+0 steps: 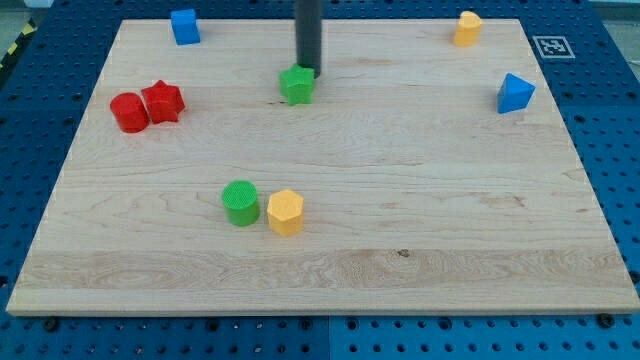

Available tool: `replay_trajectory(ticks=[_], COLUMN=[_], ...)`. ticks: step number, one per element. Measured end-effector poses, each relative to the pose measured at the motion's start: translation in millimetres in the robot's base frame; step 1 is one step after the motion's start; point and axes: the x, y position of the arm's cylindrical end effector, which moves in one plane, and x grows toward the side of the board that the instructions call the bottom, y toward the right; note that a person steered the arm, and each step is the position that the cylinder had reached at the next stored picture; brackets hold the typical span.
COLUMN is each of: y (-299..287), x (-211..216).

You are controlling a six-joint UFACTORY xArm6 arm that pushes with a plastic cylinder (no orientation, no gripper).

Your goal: Move the green star closer to the green circle

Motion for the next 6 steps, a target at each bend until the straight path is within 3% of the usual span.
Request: replay_trajectory(ticks=[1, 6], y=[-23, 5], x=[15, 127])
